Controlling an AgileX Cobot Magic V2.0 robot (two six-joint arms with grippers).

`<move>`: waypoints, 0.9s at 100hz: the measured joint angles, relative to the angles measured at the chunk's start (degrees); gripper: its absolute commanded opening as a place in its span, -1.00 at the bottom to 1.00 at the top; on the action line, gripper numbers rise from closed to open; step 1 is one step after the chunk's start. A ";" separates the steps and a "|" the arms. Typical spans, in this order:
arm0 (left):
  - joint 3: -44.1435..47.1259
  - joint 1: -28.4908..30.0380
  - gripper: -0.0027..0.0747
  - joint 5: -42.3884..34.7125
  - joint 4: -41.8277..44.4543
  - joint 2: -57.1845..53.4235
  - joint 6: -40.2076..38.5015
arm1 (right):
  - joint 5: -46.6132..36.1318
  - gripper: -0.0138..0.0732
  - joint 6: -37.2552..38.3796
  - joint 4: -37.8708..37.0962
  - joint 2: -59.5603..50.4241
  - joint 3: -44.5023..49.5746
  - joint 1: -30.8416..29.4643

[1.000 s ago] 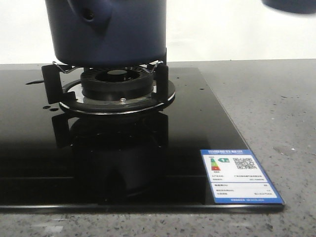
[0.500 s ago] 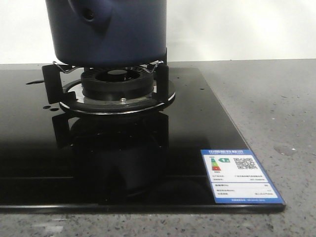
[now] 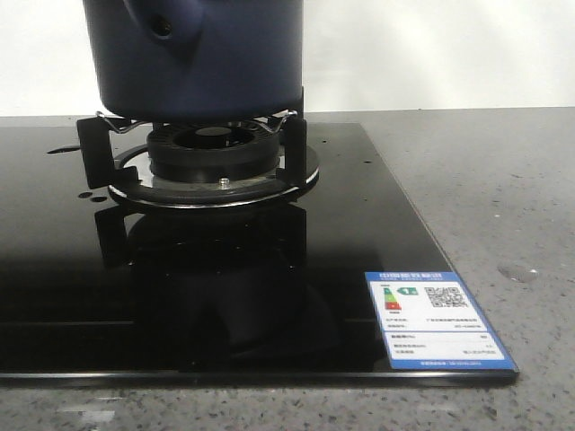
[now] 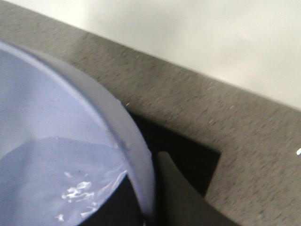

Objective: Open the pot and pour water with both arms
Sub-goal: 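Tilt the held bowl over the open saucepan to pour water in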

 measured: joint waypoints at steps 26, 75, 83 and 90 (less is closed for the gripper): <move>0.00 0.00 -0.44 0.00 0.00 0.00 0.00 | -6.23 -0.82 1.63 -19.57 0.71 -0.08 6.99; 0.08 0.00 -0.44 0.00 0.00 0.00 0.00 | -9.96 -0.82 8.03 -48.49 4.66 -0.34 16.09; 0.08 -0.04 -0.44 0.00 0.00 0.00 0.00 | -10.74 -0.82 9.02 -53.13 5.08 -0.34 17.07; 0.08 -0.72 -0.44 -0.23 0.00 0.00 0.00 | -11.75 -0.82 11.35 -59.37 5.33 -0.34 18.21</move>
